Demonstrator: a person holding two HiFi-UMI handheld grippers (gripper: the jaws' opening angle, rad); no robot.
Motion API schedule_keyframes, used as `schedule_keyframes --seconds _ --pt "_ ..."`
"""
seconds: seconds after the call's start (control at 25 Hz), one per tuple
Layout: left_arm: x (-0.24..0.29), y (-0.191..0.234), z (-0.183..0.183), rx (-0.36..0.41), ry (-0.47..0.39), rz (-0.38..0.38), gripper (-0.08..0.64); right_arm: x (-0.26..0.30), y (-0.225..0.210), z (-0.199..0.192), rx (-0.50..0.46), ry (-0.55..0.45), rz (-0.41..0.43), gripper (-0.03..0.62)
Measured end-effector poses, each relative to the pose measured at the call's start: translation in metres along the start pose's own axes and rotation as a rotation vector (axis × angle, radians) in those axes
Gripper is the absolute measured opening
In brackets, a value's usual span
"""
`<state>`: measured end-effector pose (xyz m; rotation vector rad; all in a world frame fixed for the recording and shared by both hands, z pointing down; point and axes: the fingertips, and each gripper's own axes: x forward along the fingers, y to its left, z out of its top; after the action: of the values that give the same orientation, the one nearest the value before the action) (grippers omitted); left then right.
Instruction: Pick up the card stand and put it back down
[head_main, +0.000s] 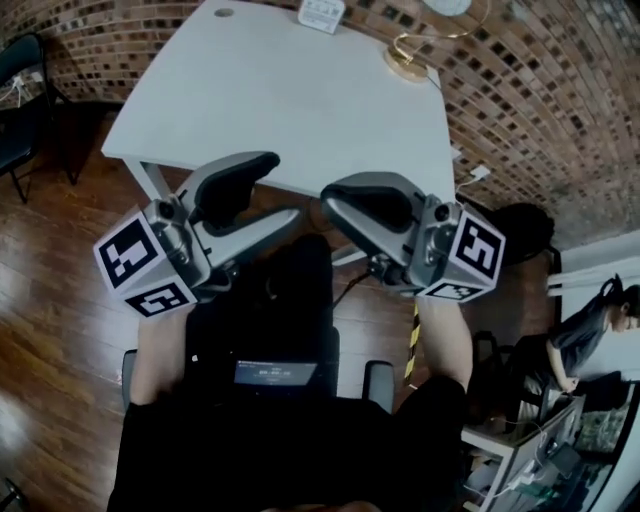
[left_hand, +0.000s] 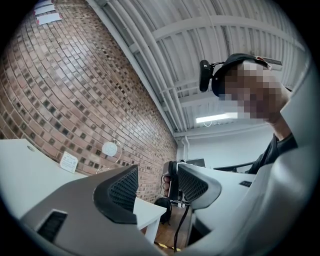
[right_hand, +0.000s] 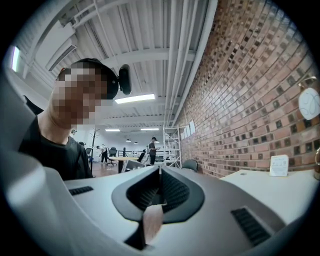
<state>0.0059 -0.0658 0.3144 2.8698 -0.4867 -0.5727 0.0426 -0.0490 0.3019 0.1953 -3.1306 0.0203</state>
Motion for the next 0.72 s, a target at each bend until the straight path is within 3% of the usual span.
schedule_keyframes --seconds 0.32,0.72 --pt "-0.002 -0.011 -0.001 -0.009 0.025 -0.004 0.250 0.006 0.015 0.006 0.004 -0.048 0.030 0.014" --pt "0.002 -0.014 -0.003 -0.002 0.033 -0.019 0.250 0.003 0.022 0.001 -0.046 -0.022 0.020 0.012"
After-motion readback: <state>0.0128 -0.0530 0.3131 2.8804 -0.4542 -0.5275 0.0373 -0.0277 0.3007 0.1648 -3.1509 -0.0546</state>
